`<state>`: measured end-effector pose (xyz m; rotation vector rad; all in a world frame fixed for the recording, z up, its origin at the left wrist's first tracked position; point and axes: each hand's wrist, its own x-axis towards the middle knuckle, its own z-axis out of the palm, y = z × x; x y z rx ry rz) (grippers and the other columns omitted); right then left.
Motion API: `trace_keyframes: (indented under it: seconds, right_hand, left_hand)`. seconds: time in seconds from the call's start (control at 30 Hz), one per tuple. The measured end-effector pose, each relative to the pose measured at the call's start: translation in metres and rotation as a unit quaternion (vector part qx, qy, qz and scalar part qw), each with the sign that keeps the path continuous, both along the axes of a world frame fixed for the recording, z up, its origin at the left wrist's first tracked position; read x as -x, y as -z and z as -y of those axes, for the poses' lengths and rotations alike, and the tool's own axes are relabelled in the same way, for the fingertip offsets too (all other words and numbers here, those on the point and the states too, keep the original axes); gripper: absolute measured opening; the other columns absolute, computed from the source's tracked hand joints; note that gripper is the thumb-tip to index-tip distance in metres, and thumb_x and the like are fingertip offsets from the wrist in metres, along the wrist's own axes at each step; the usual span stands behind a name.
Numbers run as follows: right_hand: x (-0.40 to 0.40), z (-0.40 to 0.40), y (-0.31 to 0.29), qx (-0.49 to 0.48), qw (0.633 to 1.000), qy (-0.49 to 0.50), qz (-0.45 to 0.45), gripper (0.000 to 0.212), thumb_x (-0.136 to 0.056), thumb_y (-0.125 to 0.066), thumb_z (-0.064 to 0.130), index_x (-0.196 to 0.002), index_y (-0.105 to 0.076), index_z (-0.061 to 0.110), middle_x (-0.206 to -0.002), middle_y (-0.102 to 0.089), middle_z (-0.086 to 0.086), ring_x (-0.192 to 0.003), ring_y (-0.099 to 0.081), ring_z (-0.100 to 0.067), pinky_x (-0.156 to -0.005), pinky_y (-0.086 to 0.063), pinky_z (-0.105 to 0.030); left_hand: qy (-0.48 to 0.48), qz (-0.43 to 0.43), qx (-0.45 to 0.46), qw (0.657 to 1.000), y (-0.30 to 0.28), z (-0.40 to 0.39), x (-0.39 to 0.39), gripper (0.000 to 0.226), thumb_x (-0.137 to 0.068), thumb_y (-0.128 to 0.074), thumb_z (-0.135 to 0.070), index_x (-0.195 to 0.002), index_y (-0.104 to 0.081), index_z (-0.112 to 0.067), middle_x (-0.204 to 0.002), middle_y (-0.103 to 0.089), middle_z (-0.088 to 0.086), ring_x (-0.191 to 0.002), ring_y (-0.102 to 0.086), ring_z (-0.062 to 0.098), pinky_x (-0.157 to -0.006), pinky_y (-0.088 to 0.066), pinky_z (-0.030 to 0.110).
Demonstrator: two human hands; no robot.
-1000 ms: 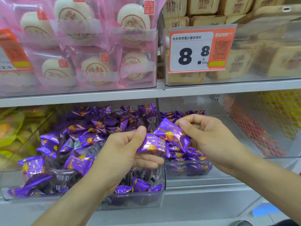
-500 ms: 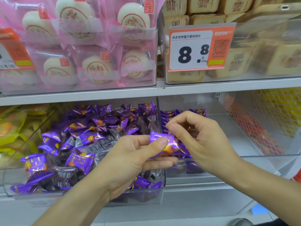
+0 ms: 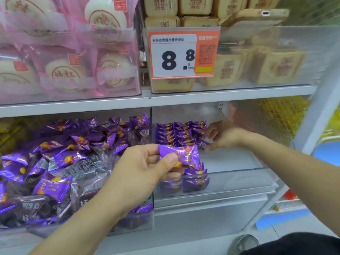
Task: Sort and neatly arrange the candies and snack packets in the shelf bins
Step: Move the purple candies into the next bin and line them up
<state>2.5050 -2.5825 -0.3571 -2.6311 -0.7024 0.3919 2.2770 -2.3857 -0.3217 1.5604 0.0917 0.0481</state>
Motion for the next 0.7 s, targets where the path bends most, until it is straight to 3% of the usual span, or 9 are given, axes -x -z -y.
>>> trace_keyframes:
  seconds: [0.1,0.2,0.37,0.47,0.6,0.7]
  right_hand:
    - [-0.014,-0.009,0.015,0.025,0.999,0.045,-0.016,0.047,-0.073,-0.086,0.035,-0.109,-0.067,0.013,-0.103,-0.069,-0.003,-0.097,-0.066,-0.022,-0.090,-0.054,-0.032]
    - [-0.022,-0.013,0.027,0.061,0.997,0.041,-0.001,0.036,-0.072,-0.084,0.038,-0.098,-0.073,0.017,-0.098,-0.072,0.000,-0.094,-0.067,-0.022,-0.086,-0.054,-0.032]
    - [-0.029,-0.010,0.034,0.049,0.998,0.036,0.022,0.024,-0.078,-0.079,0.025,-0.101,-0.075,0.018,-0.102,-0.074,-0.002,-0.092,-0.068,-0.021,-0.086,-0.057,-0.033]
    - [-0.035,-0.006,0.034,-0.056,0.994,0.085,-0.040,0.015,-0.089,-0.065,0.003,-0.101,-0.073,0.007,-0.089,-0.073,-0.016,-0.075,-0.069,-0.026,-0.079,-0.060,-0.038]
    - [-0.050,0.001,0.035,-0.149,0.978,0.125,-0.077,0.009,-0.088,-0.066,-0.001,-0.091,-0.074,0.000,-0.072,-0.071,-0.007,-0.067,-0.068,-0.018,-0.086,-0.059,-0.035]
    - [-0.052,0.004,0.035,-0.137,0.985,0.088,-0.061,0.011,-0.078,-0.081,0.006,-0.087,-0.076,0.010,-0.073,-0.070,-0.002,-0.067,-0.063,-0.011,-0.070,-0.056,-0.018]
  left_hand:
    - [-0.010,0.006,-0.013,1.000,0.003,0.007,-0.006,0.016,-0.092,-0.059,-0.006,-0.103,-0.071,-0.003,-0.093,-0.077,0.011,-0.087,-0.075,0.026,-0.076,-0.060,0.027]
    - [-0.026,0.011,-0.019,0.999,0.005,0.009,-0.009,0.016,-0.093,-0.059,-0.006,-0.103,-0.070,-0.005,-0.093,-0.077,0.008,-0.086,-0.075,0.023,-0.077,-0.060,0.025]
    - [-0.019,0.001,-0.041,0.999,0.010,0.022,-0.016,0.018,-0.096,-0.056,-0.005,-0.107,-0.069,-0.009,-0.097,-0.078,0.000,-0.087,-0.075,0.016,-0.082,-0.058,0.022]
    - [-0.019,-0.018,-0.051,0.998,0.016,0.038,-0.023,0.019,-0.097,-0.054,-0.004,-0.110,-0.067,-0.008,-0.098,-0.077,0.002,-0.086,-0.075,0.016,-0.081,-0.058,0.023]
    - [-0.039,-0.045,-0.077,0.995,0.024,0.056,-0.040,0.017,-0.097,-0.055,-0.006,-0.110,-0.066,-0.008,-0.098,-0.077,0.005,-0.082,-0.075,0.016,-0.080,-0.060,0.029]
    - [-0.052,-0.059,-0.091,0.993,0.029,0.064,-0.051,0.016,-0.097,-0.056,-0.007,-0.110,-0.067,-0.007,-0.097,-0.076,0.007,-0.083,-0.075,0.019,-0.080,-0.061,0.036]
